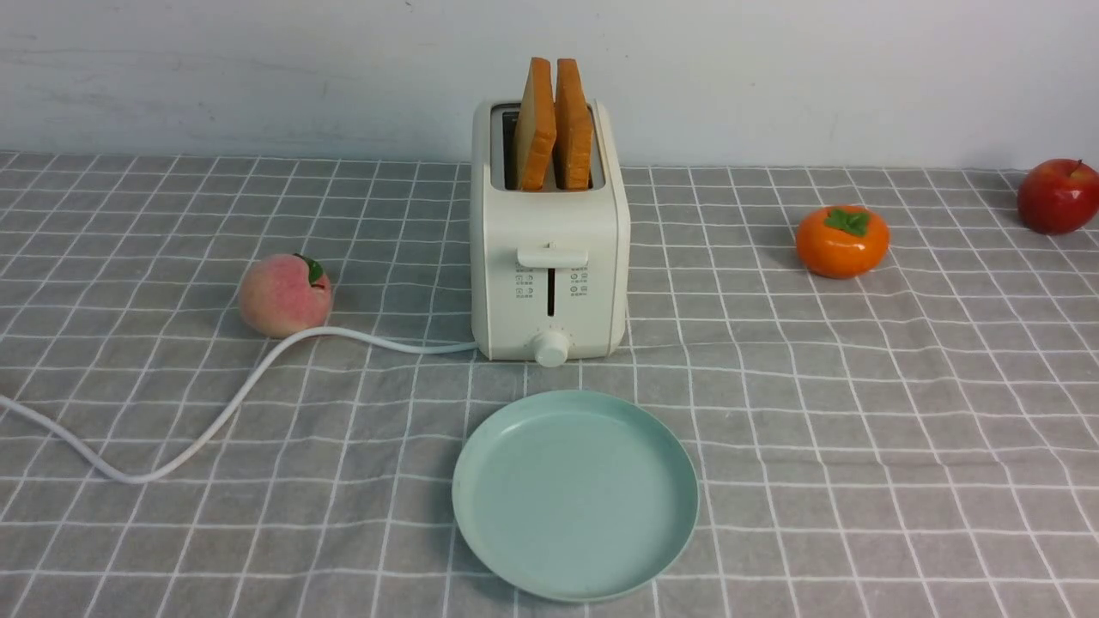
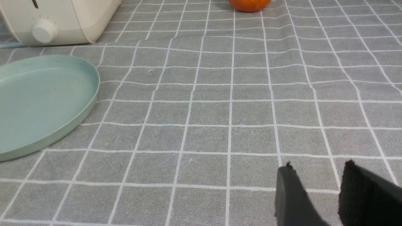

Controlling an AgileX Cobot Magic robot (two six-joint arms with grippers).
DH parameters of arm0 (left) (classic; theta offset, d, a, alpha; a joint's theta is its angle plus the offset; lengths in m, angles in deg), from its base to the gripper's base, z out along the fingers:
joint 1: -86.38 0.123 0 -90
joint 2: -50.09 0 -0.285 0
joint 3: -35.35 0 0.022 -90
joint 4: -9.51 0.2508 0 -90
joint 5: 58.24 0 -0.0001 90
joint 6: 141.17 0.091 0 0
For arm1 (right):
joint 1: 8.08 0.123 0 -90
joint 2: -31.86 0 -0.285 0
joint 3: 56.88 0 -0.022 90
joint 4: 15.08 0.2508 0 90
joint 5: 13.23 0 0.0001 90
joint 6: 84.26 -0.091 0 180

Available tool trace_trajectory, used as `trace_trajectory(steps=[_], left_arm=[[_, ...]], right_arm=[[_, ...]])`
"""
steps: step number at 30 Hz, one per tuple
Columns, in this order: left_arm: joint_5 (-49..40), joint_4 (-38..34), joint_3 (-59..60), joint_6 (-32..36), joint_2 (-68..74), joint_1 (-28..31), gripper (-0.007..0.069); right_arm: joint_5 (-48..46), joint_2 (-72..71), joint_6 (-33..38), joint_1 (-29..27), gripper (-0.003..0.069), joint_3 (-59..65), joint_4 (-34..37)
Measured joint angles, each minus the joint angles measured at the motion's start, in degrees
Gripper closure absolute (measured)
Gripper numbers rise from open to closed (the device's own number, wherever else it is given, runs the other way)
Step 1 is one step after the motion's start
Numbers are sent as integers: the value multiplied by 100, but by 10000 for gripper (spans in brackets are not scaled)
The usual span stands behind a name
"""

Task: Take toasted bread from bread machine on grey coffee table place on plate.
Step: 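Reach for a toast slice standing in the toaster with the left gripper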

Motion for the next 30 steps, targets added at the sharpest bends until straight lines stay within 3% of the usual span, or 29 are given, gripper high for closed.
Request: trace_trajectory(steps=[11,14,18,19,20,24,26,27,28,29,30], left_arm=[[274,147,0,-33,0,0,386],[553,-98,0,-143,0,0,386],[1462,-1169,0,-729,0,0,386],[1507,-1169,0,-745,0,0,386],[1882,-1484,0,-827,0,0,386],[2842,-2126,0,-892,0,0,407],[3108,-2253,0,-893,0,0,435],[3326,-2341,0,-897,0,0,513],[3332,-2360,0,-897,0,0,524],[3223,-2391,-45,-897,0,0,610],[3047,-2396,-127,-897,0,0,638]], right_arm=[[0,0,0,0,420,0,-5],[11,0,0,0,420,0,55],[352,0,-250,0,419,44,1462],[375,0,-272,0,419,44,1544],[603,0,-449,0,419,44,2197],[1016,0,-673,0,419,44,3601],[1112,0,-646,0,419,44,3831],[1186,0,-379,0,419,44,3914],[1186,0,-379,0,419,44,3914],[1179,0,-2,0,419,44,3831],[1164,0,204,0,419,44,3818]])
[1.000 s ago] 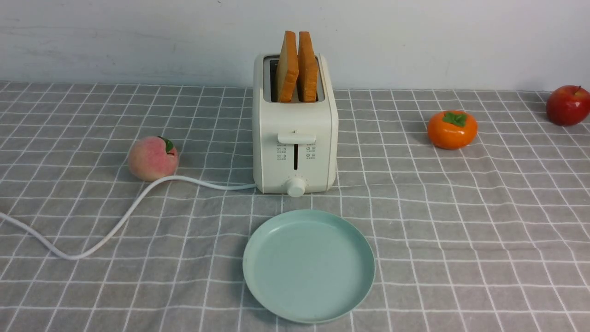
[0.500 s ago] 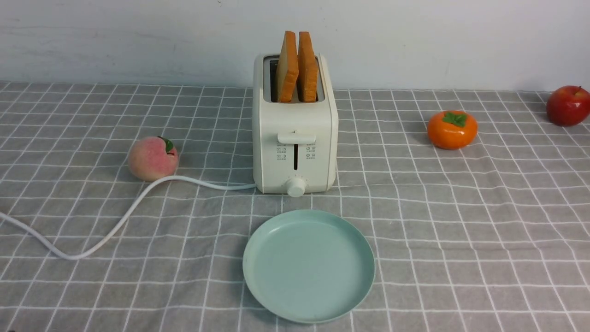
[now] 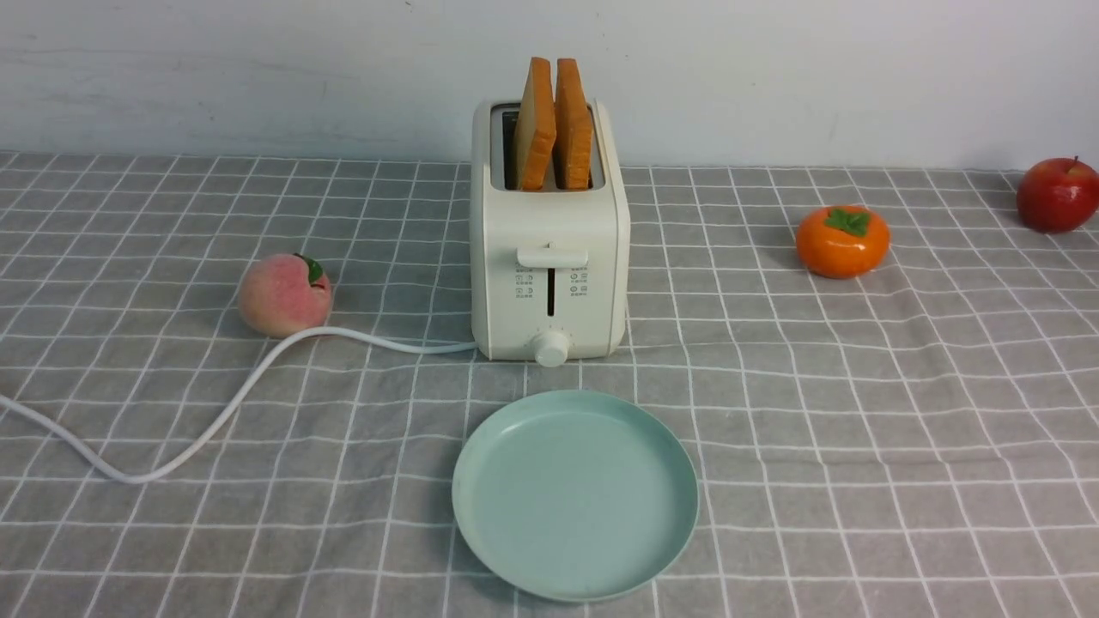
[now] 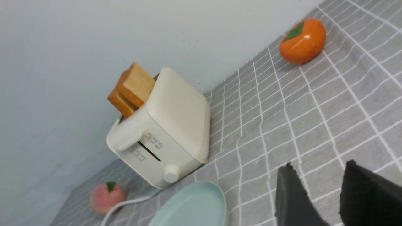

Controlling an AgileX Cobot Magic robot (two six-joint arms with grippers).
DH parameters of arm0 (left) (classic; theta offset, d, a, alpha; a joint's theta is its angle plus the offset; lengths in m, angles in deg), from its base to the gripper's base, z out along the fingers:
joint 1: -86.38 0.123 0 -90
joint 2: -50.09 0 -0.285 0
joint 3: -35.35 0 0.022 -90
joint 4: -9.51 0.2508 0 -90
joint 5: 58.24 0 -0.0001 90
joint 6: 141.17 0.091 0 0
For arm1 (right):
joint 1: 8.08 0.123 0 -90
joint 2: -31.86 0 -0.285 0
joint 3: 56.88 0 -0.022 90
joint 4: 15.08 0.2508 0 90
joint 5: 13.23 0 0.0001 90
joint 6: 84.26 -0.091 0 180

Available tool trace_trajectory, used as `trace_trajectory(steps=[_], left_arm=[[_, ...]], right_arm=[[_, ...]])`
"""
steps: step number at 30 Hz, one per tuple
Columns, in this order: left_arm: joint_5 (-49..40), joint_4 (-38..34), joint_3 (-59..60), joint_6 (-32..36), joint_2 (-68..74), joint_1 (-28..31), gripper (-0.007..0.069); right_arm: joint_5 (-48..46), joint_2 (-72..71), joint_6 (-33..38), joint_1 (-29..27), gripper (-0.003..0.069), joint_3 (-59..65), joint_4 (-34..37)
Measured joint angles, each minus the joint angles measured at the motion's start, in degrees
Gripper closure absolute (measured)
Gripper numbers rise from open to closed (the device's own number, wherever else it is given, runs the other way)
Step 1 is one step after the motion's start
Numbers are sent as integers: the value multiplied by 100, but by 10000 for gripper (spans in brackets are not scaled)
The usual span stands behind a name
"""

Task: Take toasted bread from bread machine on grey coffee table place on plate.
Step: 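Reach for a toast slice standing in the toaster with the left gripper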

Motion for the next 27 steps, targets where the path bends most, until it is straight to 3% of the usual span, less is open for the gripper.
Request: trace_trajectory(steps=[3,5,9,11,15,17,21,23,25,27], left_arm=[[-426,65,-298,44,0,0,638],[-983,257,-844,213,5,0,638],[-2041,520,-1956,425,528,0,638],[-2807,671,-2552,447,1050,0,638],[-4434,893,-3665,667,2690,0,638],[-5045,877,-4108,1072,3599,0,638],[-5200,692,-4515,1791,4610,0,638],[-5200,149,-4893,2506,5456,0,638],[-5208,-258,-5128,2958,5933,0,638],[-5176,-893,-5623,3823,6521,-121,638]], right_arm=[[-20,0,219,0,419,0,157],[-211,0,409,0,419,-196,697],[-838,79,1347,0,427,-1313,944],[-1279,418,1686,0,468,-2076,835],[-2538,1780,1620,0,647,-3502,-99],[-3213,2511,1284,0,673,-3989,-877],[-3887,3370,700,0,672,-4398,-1904],[-4128,3833,217,0,667,-4545,-2569],[-4183,3983,13,0,666,-4559,-2815],[-4220,4061,-120,0,664,-4559,-3015]])
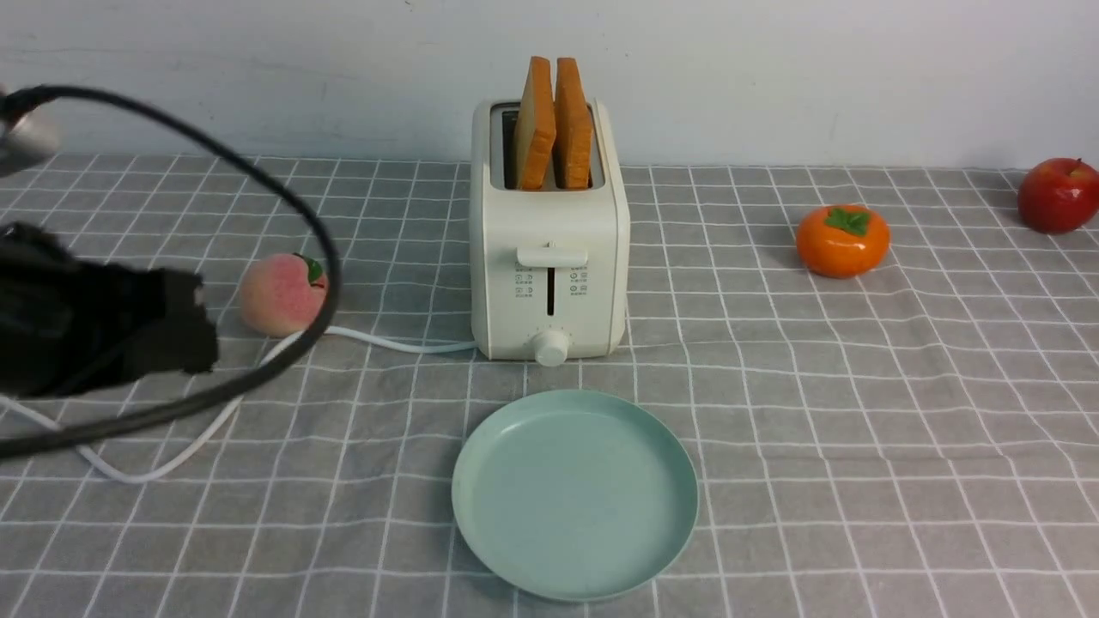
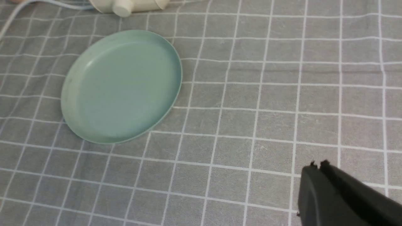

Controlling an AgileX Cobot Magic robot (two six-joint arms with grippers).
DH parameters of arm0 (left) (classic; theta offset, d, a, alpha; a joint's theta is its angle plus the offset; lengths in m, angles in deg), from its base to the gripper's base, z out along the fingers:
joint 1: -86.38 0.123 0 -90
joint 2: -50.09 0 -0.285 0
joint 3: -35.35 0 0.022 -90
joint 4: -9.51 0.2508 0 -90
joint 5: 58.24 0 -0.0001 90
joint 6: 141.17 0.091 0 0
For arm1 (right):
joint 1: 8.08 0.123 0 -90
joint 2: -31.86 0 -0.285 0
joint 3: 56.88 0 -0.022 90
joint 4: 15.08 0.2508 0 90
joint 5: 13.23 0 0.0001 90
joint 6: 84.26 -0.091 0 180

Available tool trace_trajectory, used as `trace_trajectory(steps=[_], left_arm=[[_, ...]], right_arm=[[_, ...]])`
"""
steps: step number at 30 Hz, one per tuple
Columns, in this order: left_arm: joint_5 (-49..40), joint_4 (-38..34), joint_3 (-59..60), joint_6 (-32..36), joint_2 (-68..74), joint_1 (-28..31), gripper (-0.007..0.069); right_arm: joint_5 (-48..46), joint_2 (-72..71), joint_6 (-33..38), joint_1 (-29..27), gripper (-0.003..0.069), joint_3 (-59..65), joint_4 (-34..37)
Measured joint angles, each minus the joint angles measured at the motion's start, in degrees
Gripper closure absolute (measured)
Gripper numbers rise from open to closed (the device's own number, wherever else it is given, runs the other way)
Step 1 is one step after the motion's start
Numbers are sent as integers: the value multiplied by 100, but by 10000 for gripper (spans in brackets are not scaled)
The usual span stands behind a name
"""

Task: Take toasted bread from bread machine on grey coffee table place on plate.
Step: 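Reach for a toast slice standing in the toaster with the left gripper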

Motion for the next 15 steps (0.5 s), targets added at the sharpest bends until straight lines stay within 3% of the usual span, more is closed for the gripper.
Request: trace_trajectory(steps=[3,8,15], left_arm=[[235,-243,-443,372,458,-345,638],[822,-117,-1210,390,1251,-1109,638],[1087,-88,-2814,391,2686,-1379,638]], right_arm=[[-8,-6,-40,0,662,0,-65],[-49,-6,-50,0,659,0,-77],[-65,-6,-50,0,655,0,200]])
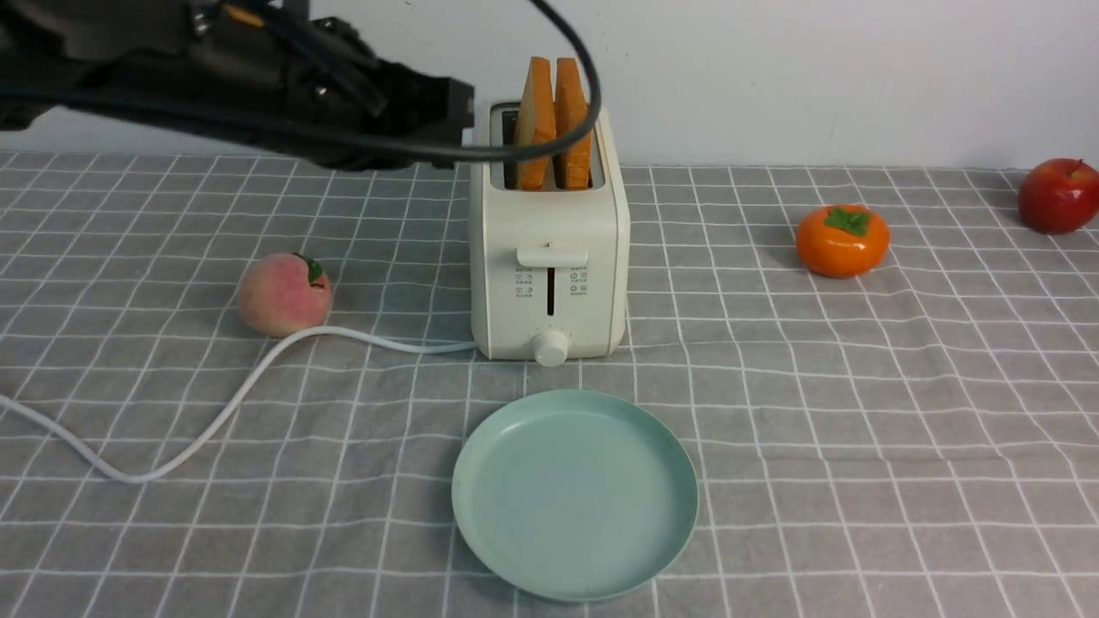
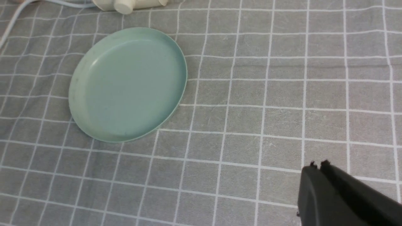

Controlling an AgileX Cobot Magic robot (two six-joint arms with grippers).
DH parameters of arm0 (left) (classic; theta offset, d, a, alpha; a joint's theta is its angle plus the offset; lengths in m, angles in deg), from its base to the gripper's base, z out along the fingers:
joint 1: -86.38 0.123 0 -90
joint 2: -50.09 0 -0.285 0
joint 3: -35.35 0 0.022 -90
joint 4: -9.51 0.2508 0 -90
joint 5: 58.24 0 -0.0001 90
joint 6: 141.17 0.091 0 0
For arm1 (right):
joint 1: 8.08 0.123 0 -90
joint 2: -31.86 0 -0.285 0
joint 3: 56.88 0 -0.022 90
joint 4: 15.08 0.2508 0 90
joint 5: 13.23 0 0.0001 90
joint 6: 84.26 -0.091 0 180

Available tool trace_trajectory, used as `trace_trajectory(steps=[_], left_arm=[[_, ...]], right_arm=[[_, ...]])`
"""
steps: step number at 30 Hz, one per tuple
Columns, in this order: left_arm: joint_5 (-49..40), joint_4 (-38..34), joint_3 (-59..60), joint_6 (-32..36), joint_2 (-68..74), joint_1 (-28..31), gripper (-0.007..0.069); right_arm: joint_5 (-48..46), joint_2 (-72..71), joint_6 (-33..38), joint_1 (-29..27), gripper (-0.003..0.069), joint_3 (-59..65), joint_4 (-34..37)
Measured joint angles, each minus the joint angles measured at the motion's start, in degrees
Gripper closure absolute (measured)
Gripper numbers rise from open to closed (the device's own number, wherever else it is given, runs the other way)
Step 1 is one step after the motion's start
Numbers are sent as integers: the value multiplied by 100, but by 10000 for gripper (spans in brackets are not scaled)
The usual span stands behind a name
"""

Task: Take toasted bread from bread machine on grey coffee table place on plate.
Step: 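Reach for a toast slice standing in the toaster with the left gripper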

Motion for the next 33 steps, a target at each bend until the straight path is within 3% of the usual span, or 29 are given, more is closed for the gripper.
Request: trace_trajectory(steps=[6,15,20,28,30,32,33], left_arm=[[47,-14,-1058,129,1104,0,572],[216,-312,-2088,948,2404,0,239],[272,-613,-2114,1166,2654,0,150],[602,-815,-2127,1607,2789,0,151],[719,-829,-2127,1624,2846,-5,199],[790,-834,-2127,1635,2906,-5,314],[797,-834,-2127,1639,2911,-5,448]], right_arm=[[0,0,-8,0,652,0,107],[65,0,-12,0,645,0,138],[108,0,-12,0,641,0,138],[158,0,-12,0,636,0,138],[214,0,-12,0,636,0,144],[276,0,-12,0,635,0,144],[294,0,-12,0,635,0,144]])
